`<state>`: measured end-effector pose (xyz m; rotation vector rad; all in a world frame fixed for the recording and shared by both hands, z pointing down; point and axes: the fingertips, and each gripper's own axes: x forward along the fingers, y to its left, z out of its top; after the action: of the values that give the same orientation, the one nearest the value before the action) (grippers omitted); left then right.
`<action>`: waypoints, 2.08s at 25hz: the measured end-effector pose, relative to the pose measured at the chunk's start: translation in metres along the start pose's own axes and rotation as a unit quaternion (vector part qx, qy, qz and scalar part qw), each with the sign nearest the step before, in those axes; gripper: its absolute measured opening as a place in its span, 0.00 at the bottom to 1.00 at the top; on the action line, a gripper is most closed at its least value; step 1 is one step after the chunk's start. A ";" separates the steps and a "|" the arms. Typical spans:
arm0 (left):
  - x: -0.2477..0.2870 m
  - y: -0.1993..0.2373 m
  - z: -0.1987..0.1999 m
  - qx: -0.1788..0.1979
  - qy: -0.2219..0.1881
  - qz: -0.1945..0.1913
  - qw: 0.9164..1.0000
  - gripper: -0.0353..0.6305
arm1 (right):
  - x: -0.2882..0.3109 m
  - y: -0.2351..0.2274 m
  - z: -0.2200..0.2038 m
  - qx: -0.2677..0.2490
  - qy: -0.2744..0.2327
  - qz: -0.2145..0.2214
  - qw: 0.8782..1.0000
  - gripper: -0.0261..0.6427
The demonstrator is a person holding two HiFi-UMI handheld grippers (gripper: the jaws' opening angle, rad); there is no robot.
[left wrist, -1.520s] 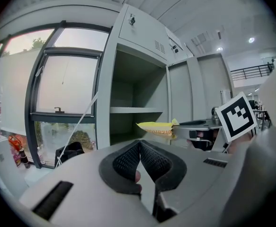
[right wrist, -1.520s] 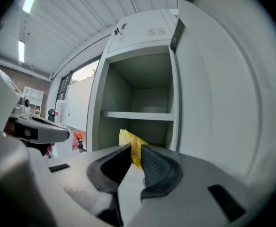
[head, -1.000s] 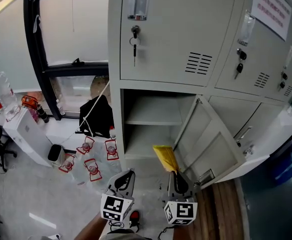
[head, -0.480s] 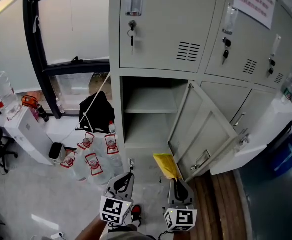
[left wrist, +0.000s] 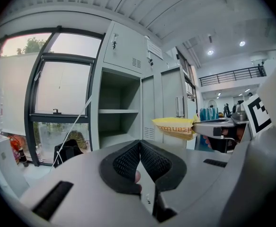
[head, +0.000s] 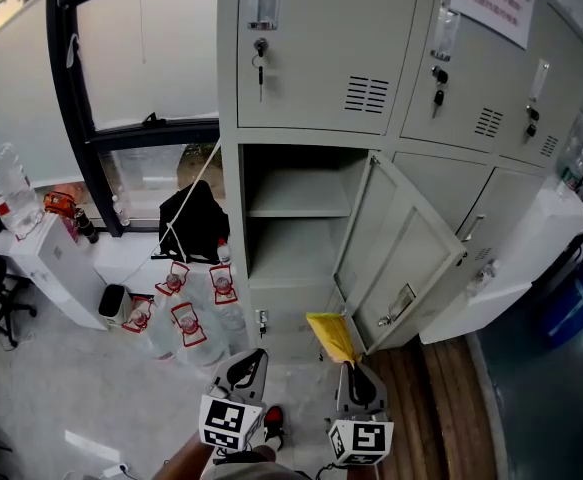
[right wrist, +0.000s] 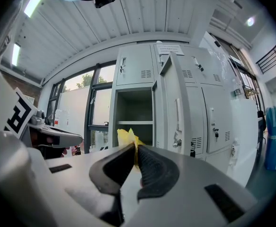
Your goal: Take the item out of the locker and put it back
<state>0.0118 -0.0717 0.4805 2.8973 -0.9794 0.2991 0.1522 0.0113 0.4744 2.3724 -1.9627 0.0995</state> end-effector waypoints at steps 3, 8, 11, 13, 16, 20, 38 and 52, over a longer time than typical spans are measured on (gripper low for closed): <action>-0.002 0.000 0.000 -0.001 -0.003 0.002 1.000 0.09 | -0.002 0.000 -0.002 0.000 0.001 0.001 1.000 0.09; -0.002 -0.001 -0.001 0.004 -0.001 0.004 1.000 0.09 | -0.003 0.001 -0.006 0.002 0.005 0.002 1.000 0.08; -0.001 -0.002 -0.001 0.003 -0.002 0.004 1.000 0.09 | -0.004 0.002 -0.009 0.002 0.007 0.002 1.000 0.09; 0.000 -0.001 -0.002 0.001 -0.002 0.006 1.000 0.09 | -0.005 0.001 -0.009 0.003 0.009 0.000 1.000 0.08; -0.001 -0.001 -0.002 0.002 -0.003 0.006 1.000 0.09 | -0.006 -0.001 -0.009 0.002 0.011 -0.004 1.000 0.09; -0.001 0.001 -0.001 0.001 -0.004 0.006 1.000 0.09 | -0.003 -0.001 -0.009 0.000 0.012 -0.004 1.000 0.09; 0.037 0.042 0.013 -0.004 -0.004 0.028 1.000 0.09 | 0.066 0.002 0.012 -0.026 0.007 0.021 0.999 0.09; 0.093 0.107 0.010 -0.019 0.009 0.077 0.997 0.09 | 0.183 0.025 0.014 -0.039 0.006 0.088 0.995 0.09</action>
<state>0.0204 -0.2133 0.4899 2.7869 -1.1936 0.3103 0.1624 -0.1735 0.4770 2.1436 -2.1255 0.0427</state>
